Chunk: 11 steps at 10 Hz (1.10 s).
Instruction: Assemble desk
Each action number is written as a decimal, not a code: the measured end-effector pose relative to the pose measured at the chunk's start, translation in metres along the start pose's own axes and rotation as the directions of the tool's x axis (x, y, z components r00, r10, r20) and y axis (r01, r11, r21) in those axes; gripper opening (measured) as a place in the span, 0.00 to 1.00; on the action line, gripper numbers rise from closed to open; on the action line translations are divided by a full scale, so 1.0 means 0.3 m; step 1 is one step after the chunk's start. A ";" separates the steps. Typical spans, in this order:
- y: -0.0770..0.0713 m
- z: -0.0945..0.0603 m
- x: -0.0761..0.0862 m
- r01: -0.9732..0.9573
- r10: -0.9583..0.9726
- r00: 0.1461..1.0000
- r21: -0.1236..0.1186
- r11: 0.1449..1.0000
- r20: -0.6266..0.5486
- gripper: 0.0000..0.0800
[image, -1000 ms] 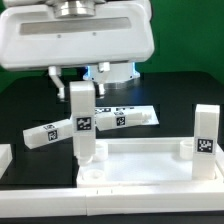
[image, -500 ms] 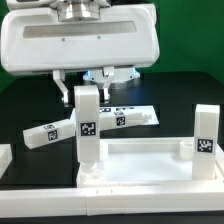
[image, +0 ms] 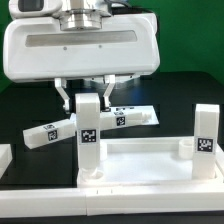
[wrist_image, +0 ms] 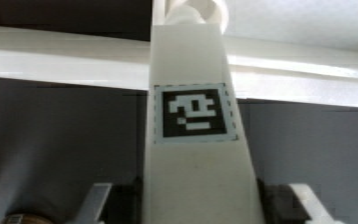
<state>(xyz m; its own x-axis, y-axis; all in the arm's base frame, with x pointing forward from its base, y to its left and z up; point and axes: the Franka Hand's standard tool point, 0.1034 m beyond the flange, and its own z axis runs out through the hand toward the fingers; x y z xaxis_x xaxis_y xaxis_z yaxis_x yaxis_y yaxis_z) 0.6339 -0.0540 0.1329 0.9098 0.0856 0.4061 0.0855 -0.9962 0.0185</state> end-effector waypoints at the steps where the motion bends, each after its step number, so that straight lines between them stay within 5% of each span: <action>1: -0.004 0.002 0.002 -0.001 0.001 1.000 -0.003 1.000 -0.004 0.36; 11: -0.027 0.033 -0.021 -0.012 0.012 1.000 -0.020 1.000 -0.018 0.36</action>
Offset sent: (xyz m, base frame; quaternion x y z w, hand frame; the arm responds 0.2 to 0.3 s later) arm -0.0065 0.0055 -0.0063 -0.0028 0.0014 0.0024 1.0000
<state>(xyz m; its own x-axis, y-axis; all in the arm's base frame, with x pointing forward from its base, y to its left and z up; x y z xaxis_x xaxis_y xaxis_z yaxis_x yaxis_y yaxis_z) 0.6316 -0.0464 0.1212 0.9032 0.0737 0.4229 0.0665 -0.9973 0.0318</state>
